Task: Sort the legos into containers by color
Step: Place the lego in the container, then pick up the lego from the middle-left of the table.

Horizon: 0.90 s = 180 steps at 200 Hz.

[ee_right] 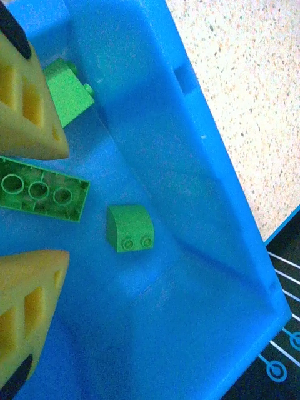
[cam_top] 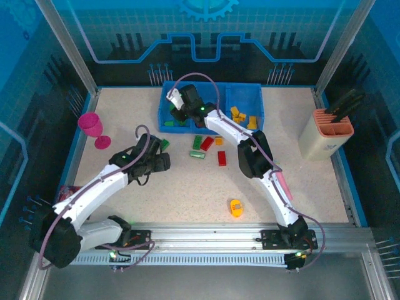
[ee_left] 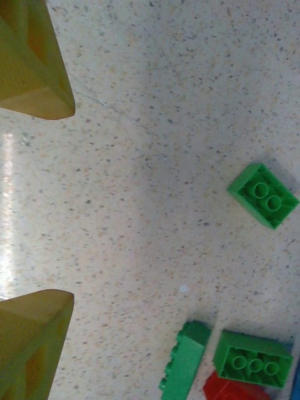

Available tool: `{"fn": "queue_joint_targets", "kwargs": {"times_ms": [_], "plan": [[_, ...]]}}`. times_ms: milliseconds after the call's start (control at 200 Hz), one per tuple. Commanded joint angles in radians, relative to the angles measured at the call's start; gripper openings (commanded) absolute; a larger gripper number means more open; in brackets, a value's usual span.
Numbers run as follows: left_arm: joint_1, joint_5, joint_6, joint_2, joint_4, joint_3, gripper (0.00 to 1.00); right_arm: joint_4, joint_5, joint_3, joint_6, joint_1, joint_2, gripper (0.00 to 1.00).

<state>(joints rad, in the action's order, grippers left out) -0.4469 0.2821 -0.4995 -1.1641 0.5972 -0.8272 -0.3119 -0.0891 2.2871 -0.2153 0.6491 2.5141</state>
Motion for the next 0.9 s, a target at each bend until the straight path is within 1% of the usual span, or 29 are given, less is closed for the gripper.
{"fn": "queue_joint_targets", "kwargs": {"times_ms": [0,60,85,230,355,505,560,655,771,896], "plan": [[0.03,0.035,-0.005,-0.076,-0.124,-0.027,0.73,0.043,0.035,-0.073,-0.014,0.024,-0.123,0.45],[0.039,0.044,0.01,-0.137,-0.17,-0.054,0.73,0.046,0.039,-0.123,-0.018,0.024,-0.181,0.47],[0.046,0.043,0.011,-0.164,-0.187,-0.065,0.73,0.048,0.037,-0.15,-0.017,0.024,-0.231,0.48],[0.095,0.008,0.039,-0.313,-0.299,-0.113,0.74,0.053,0.015,-0.332,-0.004,0.024,-0.43,0.55],[0.128,0.003,0.09,-0.433,-0.331,-0.168,0.74,0.027,-0.031,-0.499,0.027,0.021,-0.596,0.65],[0.167,-0.007,0.169,-0.536,-0.324,-0.223,0.74,-0.04,-0.092,-0.714,0.119,0.01,-0.782,0.73],[0.181,-0.023,0.191,-0.557,-0.318,-0.234,0.74,-0.063,-0.115,-0.797,0.157,0.009,-0.85,0.75],[0.217,-0.106,0.185,-0.579,-0.316,-0.247,0.74,-0.085,-0.112,-0.939,0.23,0.0,-0.957,0.75],[0.221,-0.111,0.193,-0.586,-0.304,-0.263,0.75,-0.131,-0.094,-1.051,0.307,-0.009,-1.04,0.75],[0.221,-0.132,0.206,-0.623,-0.28,-0.302,0.75,-0.157,-0.086,-1.132,0.359,-0.009,-1.09,0.75]]}}
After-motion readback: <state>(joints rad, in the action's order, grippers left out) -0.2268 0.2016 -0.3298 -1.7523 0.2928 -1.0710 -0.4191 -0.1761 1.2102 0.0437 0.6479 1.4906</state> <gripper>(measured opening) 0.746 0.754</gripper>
